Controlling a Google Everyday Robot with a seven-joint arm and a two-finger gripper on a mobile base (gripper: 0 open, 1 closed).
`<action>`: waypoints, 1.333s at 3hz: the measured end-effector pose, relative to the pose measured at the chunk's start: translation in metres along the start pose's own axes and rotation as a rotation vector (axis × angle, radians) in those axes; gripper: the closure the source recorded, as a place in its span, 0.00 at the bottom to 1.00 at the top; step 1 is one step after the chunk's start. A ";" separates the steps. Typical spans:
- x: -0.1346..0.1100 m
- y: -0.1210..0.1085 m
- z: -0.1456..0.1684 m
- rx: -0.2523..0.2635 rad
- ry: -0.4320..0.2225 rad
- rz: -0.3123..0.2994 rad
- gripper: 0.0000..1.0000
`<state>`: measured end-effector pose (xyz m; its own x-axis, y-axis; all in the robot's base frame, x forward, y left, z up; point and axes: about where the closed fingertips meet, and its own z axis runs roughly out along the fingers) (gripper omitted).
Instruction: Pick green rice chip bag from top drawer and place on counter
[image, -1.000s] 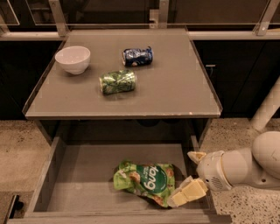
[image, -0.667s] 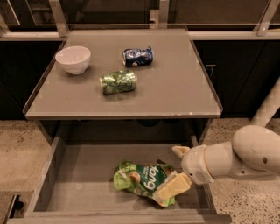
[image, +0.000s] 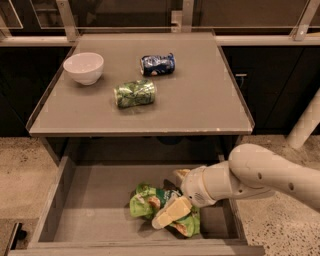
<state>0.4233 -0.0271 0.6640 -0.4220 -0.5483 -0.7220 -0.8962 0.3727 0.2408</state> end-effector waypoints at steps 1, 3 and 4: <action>0.013 0.000 0.029 -0.042 0.022 0.022 0.00; 0.045 -0.007 0.044 -0.029 0.100 0.057 0.41; 0.045 -0.007 0.044 -0.029 0.100 0.057 0.64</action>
Offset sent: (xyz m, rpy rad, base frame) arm -0.0145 -0.0120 -0.1123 -0.1581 0.1566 -0.0211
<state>0.4163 -0.0214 0.6010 -0.4829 -0.5994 -0.6383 -0.8731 0.3848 0.2993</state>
